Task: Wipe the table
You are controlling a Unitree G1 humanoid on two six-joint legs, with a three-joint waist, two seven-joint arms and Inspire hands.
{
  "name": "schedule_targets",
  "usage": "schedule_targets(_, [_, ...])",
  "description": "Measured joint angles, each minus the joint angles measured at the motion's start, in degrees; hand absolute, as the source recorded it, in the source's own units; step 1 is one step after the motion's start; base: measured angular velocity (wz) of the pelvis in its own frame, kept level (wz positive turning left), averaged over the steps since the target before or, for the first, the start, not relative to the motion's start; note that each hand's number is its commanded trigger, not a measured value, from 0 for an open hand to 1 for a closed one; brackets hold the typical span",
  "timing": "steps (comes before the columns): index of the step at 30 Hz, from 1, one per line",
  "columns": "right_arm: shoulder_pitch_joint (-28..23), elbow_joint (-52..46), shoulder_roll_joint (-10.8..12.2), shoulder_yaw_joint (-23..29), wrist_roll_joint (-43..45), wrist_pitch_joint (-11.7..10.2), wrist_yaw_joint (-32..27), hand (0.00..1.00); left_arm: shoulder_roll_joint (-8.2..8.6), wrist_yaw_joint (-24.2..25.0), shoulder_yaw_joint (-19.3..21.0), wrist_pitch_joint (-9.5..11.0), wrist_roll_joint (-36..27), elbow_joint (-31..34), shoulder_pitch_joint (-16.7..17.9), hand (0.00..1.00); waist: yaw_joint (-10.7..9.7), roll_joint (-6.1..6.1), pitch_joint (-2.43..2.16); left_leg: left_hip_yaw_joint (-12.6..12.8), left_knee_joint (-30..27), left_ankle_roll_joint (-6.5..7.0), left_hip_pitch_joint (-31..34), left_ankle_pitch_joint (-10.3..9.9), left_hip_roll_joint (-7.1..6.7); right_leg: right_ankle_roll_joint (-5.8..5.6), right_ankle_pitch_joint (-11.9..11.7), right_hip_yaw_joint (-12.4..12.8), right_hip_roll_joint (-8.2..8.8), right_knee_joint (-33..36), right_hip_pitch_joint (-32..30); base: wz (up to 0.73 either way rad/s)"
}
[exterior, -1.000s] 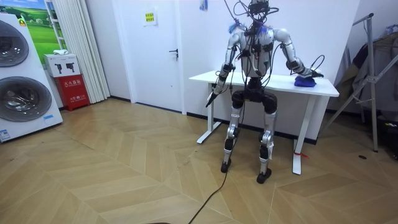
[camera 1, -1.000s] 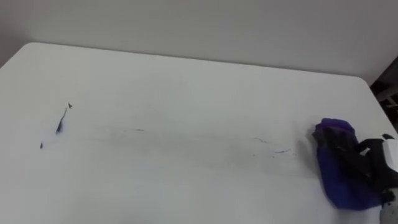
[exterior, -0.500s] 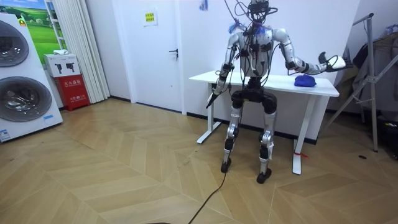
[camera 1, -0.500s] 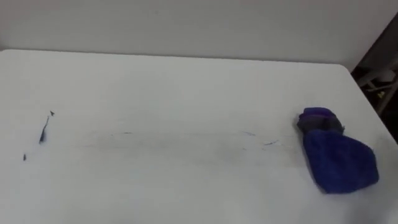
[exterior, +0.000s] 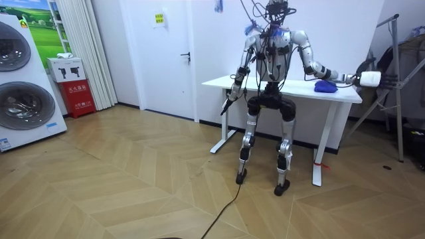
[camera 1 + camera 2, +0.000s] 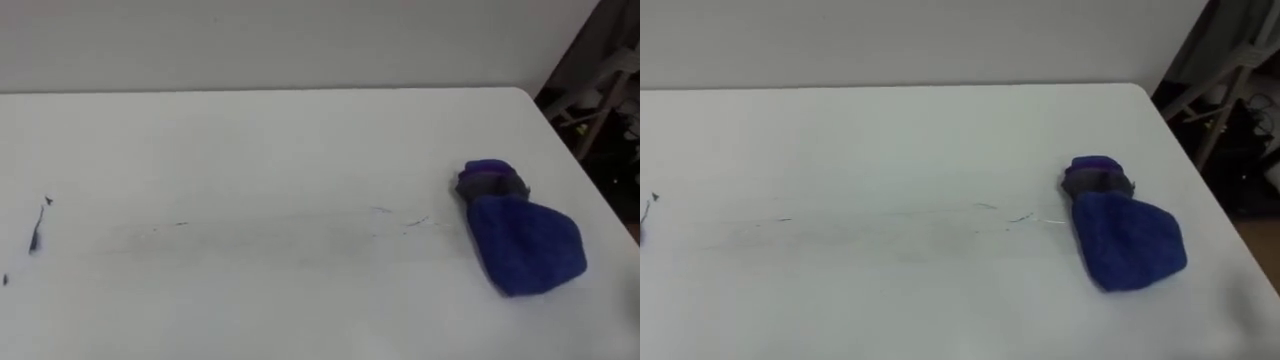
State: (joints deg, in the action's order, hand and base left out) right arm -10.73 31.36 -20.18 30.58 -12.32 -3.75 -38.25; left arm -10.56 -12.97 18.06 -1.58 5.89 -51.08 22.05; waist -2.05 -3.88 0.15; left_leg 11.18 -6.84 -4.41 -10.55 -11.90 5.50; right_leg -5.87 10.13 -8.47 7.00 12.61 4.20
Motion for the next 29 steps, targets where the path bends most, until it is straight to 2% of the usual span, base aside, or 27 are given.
schedule_targets(2, [-1.81, 2.33, 1.46, -0.03, -1.14, 0.04, 0.06, 0.00, 0.20, 0.05, 0.00, -0.74, 0.15, 0.01, 0.10, 0.00, 0.01, 0.73, -0.08, -0.01, 0.00, -0.06, 0.00, -0.05, 0.03, 0.00, 0.00, -0.11, -0.02, -0.08, 0.08, 0.02])
schedule_targets(4, [-2.62, 7.56, 3.00, -0.01, -1.26, 0.18, 0.55, 0.00, 0.29, 0.07, 0.23, -1.02, 0.25, 0.03, 0.14, 0.00, -0.06, 0.44, -0.01, -0.05, 0.03, -0.08, 0.07, -0.09, 0.08, 0.00, 0.00, -0.31, -0.02, -0.06, 0.09, 0.04])
schedule_targets(6, [-4.10, 14.94, 5.51, -0.74, -1.20, 0.93, 2.87, 0.00, 0.49, 0.10, 0.09, -1.42, 2.42, -0.01, 0.05, 0.00, -0.25, 0.84, -0.25, -0.25, -0.07, -0.11, 0.27, -0.41, 0.14, 0.00, 0.00, -0.58, -0.01, -0.03, 0.03, 0.04])
schedule_targets(7, [-4.38, 17.04, 5.94, -1.46, -1.18, 1.23, 3.75, 0.00, 0.54, 0.10, 0.02, -1.48, 2.84, -0.13, 0.05, 0.00, -0.27, 1.05, -0.38, -0.25, -0.09, -0.13, 0.23, -0.46, 0.15, 0.00, 0.00, -0.57, -0.02, -0.02, 0.07, 0.00])
schedule_targets(10, [-5.86, 27.72, 7.42, -7.72, -0.30, 3.78, 9.78, 0.00, 1.02, 0.08, -0.27, -2.04, 4.47, -2.32, -0.04, 0.00, -0.41, 1.59, -0.64, -0.25, 0.00, -0.16, -0.96, -0.51, 0.13, -0.07, 0.05, -0.56, -0.03, -0.14, 1.37, 0.00])
schedule_targets(12, [-6.13, 34.28, 8.25, -14.17, 2.15, 6.60, 14.96, 0.00, 1.53, 0.08, -1.63, -2.23, 5.21, -3.04, -0.06, 0.00, -0.18, 2.13, -0.65, -0.23, -0.05, -0.13, -1.17, -0.66, 0.14, -0.04, 0.04, -0.52, -0.04, -0.02, 1.43, 0.00])
schedule_targets(15, [-5.57, 37.19, 10.25, -17.64, 9.07, 8.85, 18.68, 0.00, 2.33, -0.10, -2.69, -2.36, 7.37, -4.83, -0.51, 0.00, 0.82, 2.35, -0.60, -0.52, -0.24, -0.10, -1.12, -0.77, 0.14, 0.03, -0.02, -0.54, -0.05, 0.04, 1.47, 0.00])
schedule_targets(17, [-4.18, 37.26, 10.65, -20.09, 11.54, 8.92, 20.08, 0.00, 2.91, -0.32, -3.52, -2.71, 8.04, -5.71, -1.03, 0.00, 1.23, 2.47, -0.54, -0.69, -0.74, -0.04, -1.04, -1.05, 0.13, 0.04, -0.03, -0.54, -0.06, -0.13, 1.64, 0.00])
schedule_targets(23, [0.81, 36.42, 10.80, -26.58, 18.93, 8.69, 23.02, 0.00, 3.17, -0.60, -7.78, -3.77, 9.76, -8.60, -2.90, 0.00, 3.14, 3.33, -0.40, -1.91, -0.90, 0.06, -1.03, -1.11, 0.05, -0.14, -0.97, -1.46, -0.13, -1.99, 2.90, 0.08])
schedule_targets(25, [1.45, 35.19, 11.13, -27.30, 19.20, 8.50, 23.82, 0.00, 3.47, -0.87, -8.27, -4.49, 10.02, -8.61, -3.25, 0.00, 3.73, 3.73, -0.26, -2.14, -0.90, 0.07, -0.80, -1.11, 0.04, -0.15, -0.96, -1.78, -0.13, -2.12, 3.10, 0.09])
schedule_targets(29, [1.96, 35.00, 11.87, -29.48, 18.62, 7.80, 26.02, 0.00, 4.69, -1.55, -8.25, -5.33, 10.94, -8.60, -3.42, 0.00, 4.18, 4.36, -0.33, -3.13, -0.94, 0.09, -0.14, -1.09, 0.03, -0.16, -0.97, -3.38, -0.05, -2.94, 3.52, 0.11])
